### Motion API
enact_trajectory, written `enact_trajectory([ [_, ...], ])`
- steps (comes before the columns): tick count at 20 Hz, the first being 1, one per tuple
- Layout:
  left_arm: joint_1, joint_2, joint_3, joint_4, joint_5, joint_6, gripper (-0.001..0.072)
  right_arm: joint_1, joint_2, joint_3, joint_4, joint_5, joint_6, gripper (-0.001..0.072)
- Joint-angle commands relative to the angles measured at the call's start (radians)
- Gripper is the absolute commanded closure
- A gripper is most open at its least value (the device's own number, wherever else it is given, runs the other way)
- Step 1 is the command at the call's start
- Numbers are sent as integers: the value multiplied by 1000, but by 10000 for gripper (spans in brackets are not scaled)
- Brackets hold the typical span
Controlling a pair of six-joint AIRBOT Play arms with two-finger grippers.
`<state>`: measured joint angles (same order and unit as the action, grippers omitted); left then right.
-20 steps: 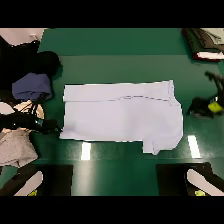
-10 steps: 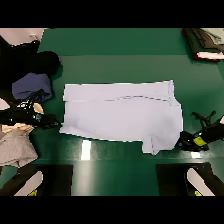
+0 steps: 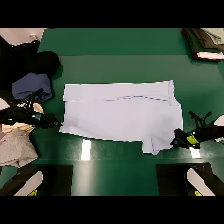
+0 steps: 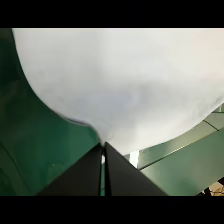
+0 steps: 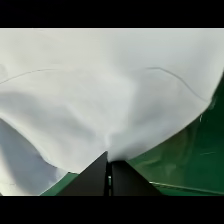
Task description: Fold the shirts.
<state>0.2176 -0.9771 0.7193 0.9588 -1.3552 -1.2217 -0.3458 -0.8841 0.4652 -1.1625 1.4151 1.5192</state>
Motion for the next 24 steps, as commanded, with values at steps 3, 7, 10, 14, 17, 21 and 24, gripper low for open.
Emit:
enact_trajectory([
  [3, 0, 1, 174, -27, 5, -1, 686, 1, 172, 149, 11, 52, 29, 696],
  [7, 0, 1, 292, -26, 122, -2, 685, 1, 173, 330, 20, 11, 52, 696],
  [10, 0, -21, 291, -26, 200, -1, 685, 2, 66, 453, 43, -29, 42, 696],
  [14, 0, -97, 292, -79, 338, 2, 685, 19, -114, 584, 45, -117, 27, 697],
  [17, 0, -184, 293, -213, 426, 89, 685, 100, -258, 662, 37, -196, 16, 696],
  [21, 0, -302, 293, -247, 549, 104, 685, 177, -451, 780, 36, -319, 18, 696],
  [24, 0, -384, 306, -264, 587, 105, 685, 209, -589, 889, 37, -323, 18, 695],
])
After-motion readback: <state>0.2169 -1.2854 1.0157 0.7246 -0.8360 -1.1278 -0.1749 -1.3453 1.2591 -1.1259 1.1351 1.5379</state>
